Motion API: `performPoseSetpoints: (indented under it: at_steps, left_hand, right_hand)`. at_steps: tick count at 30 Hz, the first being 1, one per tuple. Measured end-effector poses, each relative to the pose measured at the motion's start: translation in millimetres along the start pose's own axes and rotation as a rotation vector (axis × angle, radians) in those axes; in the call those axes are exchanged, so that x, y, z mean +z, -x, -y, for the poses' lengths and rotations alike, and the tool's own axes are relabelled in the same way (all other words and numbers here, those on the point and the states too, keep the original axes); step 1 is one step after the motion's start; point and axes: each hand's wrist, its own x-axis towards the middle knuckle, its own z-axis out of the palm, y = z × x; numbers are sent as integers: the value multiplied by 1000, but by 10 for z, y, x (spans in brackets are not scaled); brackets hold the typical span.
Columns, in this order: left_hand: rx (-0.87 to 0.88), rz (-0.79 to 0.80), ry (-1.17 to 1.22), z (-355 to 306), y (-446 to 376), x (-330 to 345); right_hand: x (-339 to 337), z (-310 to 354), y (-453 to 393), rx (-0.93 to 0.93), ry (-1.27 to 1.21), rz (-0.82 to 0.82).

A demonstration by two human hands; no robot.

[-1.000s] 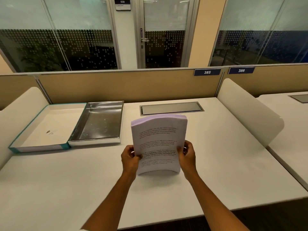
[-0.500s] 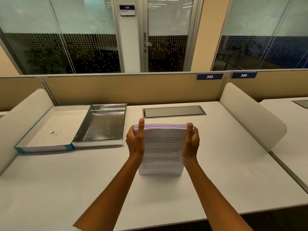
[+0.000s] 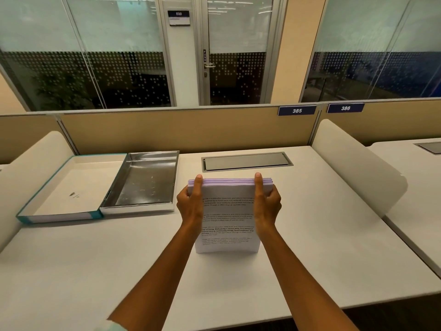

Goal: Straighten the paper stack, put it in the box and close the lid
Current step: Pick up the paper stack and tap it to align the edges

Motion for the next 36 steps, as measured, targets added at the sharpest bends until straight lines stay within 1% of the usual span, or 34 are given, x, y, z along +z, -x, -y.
performPoseSetpoints:
  at_steps: [3, 6, 9, 12, 16, 19, 24, 28, 36]
  left_hand:
    - [40, 70, 11, -2, 12, -53]
    - [97, 213, 20, 106, 26, -188]
    - [120, 334, -66, 319, 8, -378]
    - [123, 396, -206, 510, -46, -534]
    - [127, 378, -329, 631, -105, -603]
    - [125, 337, -371, 665, -115, -592]
    - [106, 289, -377, 642, -97, -556]
    - [135, 256, -416, 626, -98, -521]
    - [109, 242, -419, 587, -274, -604]
  right_hand:
    - [-51, -32, -12, -56, -1, 60]
    - [-168, -183, 0, -93, -15, 178]
    - [-309, -426, -17, -102, -10, 328]
    - [-430, -663, -77, -90, 55, 415]
    - [-533, -857, -153, -68, 138, 490]
    - [-566, -912, -206, -63, 186, 500]
    - [-571, -905, -287, -80, 253, 486]
    - [-541, -879, -303, -80, 271, 468]
    - [-316, -708, -354, -102, 336, 476]
